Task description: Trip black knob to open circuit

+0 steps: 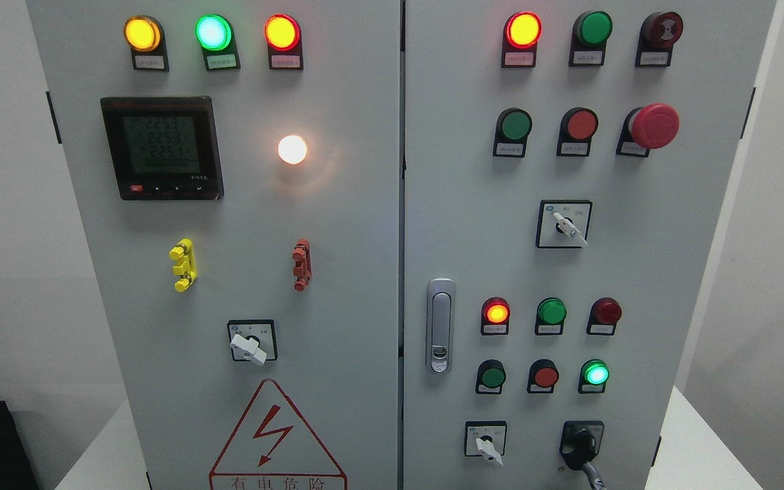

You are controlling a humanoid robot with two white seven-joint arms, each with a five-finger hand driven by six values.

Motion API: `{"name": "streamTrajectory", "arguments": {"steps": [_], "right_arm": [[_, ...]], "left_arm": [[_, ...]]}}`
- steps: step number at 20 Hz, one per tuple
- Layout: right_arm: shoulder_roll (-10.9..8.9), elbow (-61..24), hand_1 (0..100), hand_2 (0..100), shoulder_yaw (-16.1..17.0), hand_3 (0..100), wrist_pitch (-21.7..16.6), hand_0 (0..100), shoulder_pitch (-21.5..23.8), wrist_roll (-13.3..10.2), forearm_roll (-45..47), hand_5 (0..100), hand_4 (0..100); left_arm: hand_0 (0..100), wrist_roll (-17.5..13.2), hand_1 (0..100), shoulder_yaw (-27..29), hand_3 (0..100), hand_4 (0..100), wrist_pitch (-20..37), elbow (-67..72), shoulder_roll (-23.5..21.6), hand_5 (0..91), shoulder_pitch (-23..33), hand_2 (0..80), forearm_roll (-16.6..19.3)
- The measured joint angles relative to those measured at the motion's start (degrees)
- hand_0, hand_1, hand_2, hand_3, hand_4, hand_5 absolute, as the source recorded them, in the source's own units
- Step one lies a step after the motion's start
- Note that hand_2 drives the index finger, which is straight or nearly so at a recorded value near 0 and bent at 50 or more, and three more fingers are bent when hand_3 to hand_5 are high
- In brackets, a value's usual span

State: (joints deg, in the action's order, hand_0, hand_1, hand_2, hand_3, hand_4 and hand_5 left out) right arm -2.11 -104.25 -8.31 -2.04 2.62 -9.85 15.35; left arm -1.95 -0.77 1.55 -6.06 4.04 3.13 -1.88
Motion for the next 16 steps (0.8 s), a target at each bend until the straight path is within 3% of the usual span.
{"name": "streamTrajectory", "arguments": {"steps": [16], "right_arm": [[-0.47, -0.8, 7, 9, 1.2, 100, -0.5, 0, 0.4, 0.0, 0.1, 100, 100]], "left_arm": [[12, 0.0, 39, 0.0, 0, 0, 0.0, 0.0, 0.0, 0.0, 0.0, 0.0, 0.0]]}}
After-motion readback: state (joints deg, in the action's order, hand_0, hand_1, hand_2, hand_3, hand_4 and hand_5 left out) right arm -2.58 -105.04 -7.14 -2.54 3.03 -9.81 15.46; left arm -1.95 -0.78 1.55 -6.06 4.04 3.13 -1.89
